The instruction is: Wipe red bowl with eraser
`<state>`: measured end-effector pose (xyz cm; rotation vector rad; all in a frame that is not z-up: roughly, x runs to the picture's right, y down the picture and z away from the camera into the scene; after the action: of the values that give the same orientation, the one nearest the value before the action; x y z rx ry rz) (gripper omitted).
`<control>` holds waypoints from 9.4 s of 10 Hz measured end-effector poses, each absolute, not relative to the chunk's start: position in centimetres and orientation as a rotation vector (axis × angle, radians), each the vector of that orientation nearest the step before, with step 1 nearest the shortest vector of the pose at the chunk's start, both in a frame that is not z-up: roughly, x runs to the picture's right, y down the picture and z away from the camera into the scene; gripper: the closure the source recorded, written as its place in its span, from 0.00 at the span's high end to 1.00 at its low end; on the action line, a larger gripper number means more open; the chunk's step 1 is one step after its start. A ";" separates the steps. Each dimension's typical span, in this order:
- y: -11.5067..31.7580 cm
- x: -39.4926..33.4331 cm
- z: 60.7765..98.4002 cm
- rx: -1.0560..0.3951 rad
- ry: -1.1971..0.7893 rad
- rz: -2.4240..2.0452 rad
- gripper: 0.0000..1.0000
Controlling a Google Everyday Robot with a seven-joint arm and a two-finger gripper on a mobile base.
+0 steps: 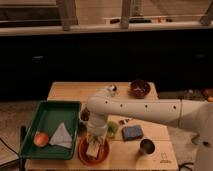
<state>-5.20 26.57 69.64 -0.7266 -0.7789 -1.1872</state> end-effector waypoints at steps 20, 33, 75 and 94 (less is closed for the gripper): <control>31.0 -5.1 70.0 -0.831 -0.822 -1.276 0.00; 31.4 -8.4 69.2 -0.833 -0.832 -1.402 0.00; 28.1 -5.0 71.1 -0.824 -0.744 -1.382 0.00; 25.0 -6.4 70.1 -0.746 -0.779 -1.422 0.00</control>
<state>-6.39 24.96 70.14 -0.7457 -0.7790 -1.4218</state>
